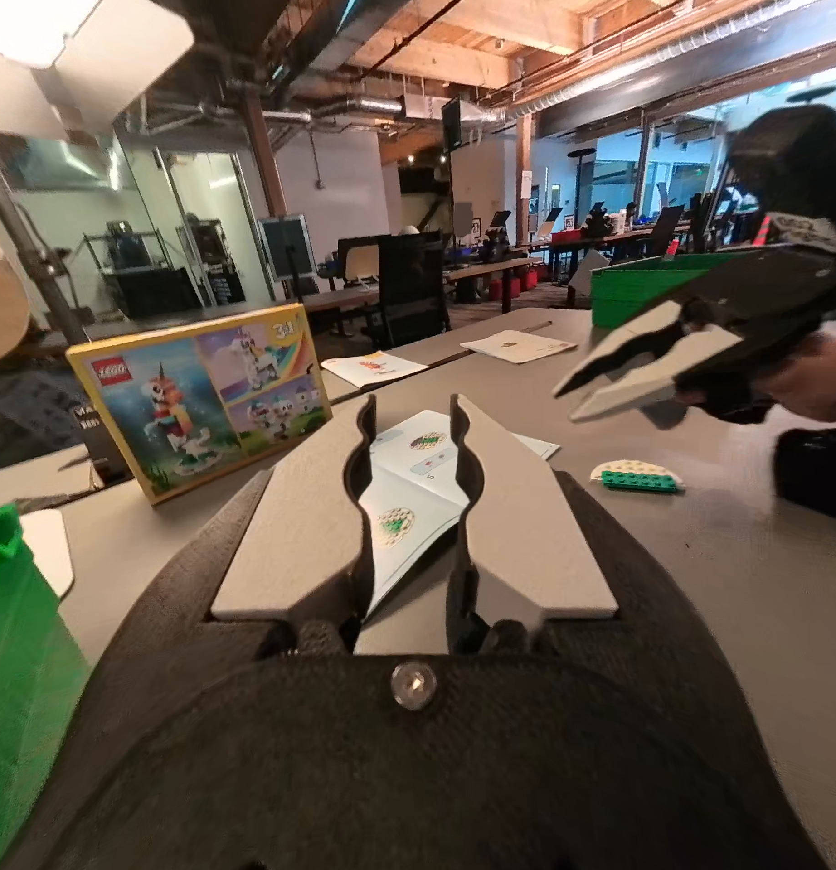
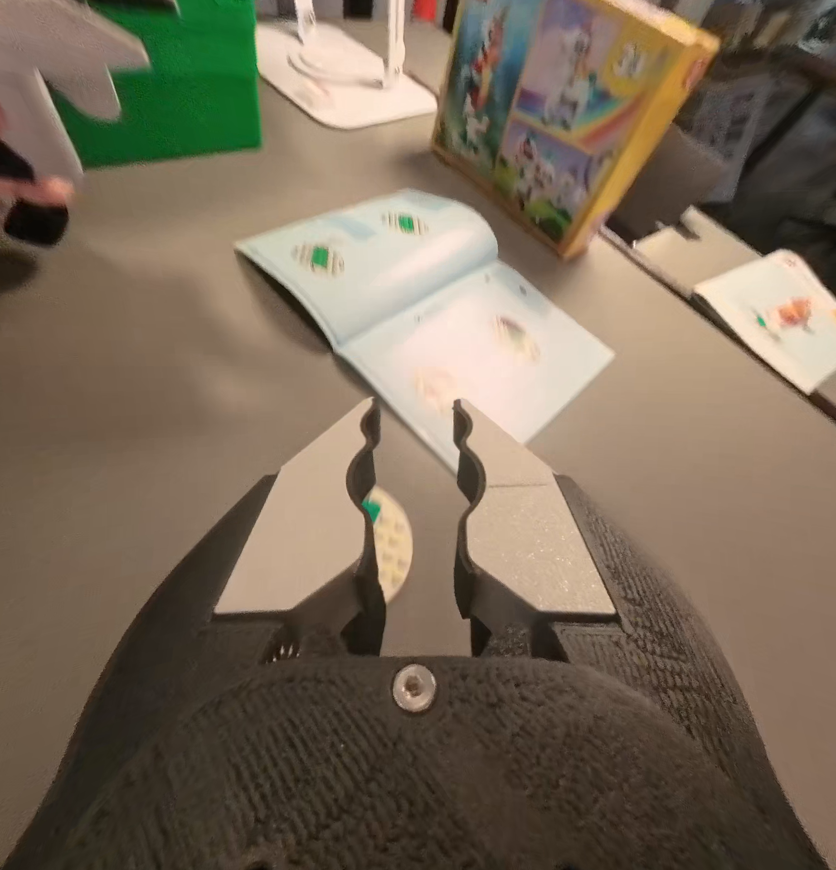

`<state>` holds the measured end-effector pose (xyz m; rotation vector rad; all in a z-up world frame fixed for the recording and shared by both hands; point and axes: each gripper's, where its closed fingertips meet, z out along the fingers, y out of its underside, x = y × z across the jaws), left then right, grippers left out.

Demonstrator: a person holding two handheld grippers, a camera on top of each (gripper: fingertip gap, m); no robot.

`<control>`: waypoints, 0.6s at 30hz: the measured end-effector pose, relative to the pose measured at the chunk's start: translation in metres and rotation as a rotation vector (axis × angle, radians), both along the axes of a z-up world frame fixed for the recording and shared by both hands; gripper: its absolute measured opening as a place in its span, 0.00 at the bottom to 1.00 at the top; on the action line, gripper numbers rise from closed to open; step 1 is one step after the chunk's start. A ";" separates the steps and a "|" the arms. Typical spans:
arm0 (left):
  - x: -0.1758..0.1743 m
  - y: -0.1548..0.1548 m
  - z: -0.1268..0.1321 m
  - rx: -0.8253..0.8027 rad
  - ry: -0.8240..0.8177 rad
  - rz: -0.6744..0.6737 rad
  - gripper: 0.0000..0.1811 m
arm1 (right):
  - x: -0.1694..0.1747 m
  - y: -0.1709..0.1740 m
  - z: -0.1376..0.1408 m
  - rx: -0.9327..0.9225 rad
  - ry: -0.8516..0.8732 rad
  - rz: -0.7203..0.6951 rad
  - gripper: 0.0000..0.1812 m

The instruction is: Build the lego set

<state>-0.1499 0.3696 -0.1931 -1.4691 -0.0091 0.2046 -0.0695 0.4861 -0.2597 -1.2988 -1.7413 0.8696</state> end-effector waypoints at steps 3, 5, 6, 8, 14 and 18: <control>0.007 -0.002 0.009 0.046 0.071 0.022 0.16 | 0.032 -0.002 -0.017 -0.031 -0.046 -0.029 0.23; 0.005 -0.010 0.020 0.112 0.097 0.056 0.16 | 0.044 -0.006 -0.020 -0.071 -0.047 -0.050 0.27; 0.003 -0.015 0.025 0.147 0.095 0.074 0.16 | 0.048 -0.007 -0.021 -0.088 -0.048 -0.064 0.29; 0.001 -0.019 0.031 0.195 0.046 0.070 0.16 | 0.052 -0.006 -0.025 -0.111 -0.057 -0.103 0.31; 0.013 -0.013 0.030 0.192 0.018 0.011 0.16 | 0.047 -0.013 -0.021 -0.189 0.015 -0.135 0.34; 0.035 -0.017 0.040 0.214 0.131 -0.021 0.17 | 0.022 -0.017 0.027 -0.081 0.301 -0.153 0.34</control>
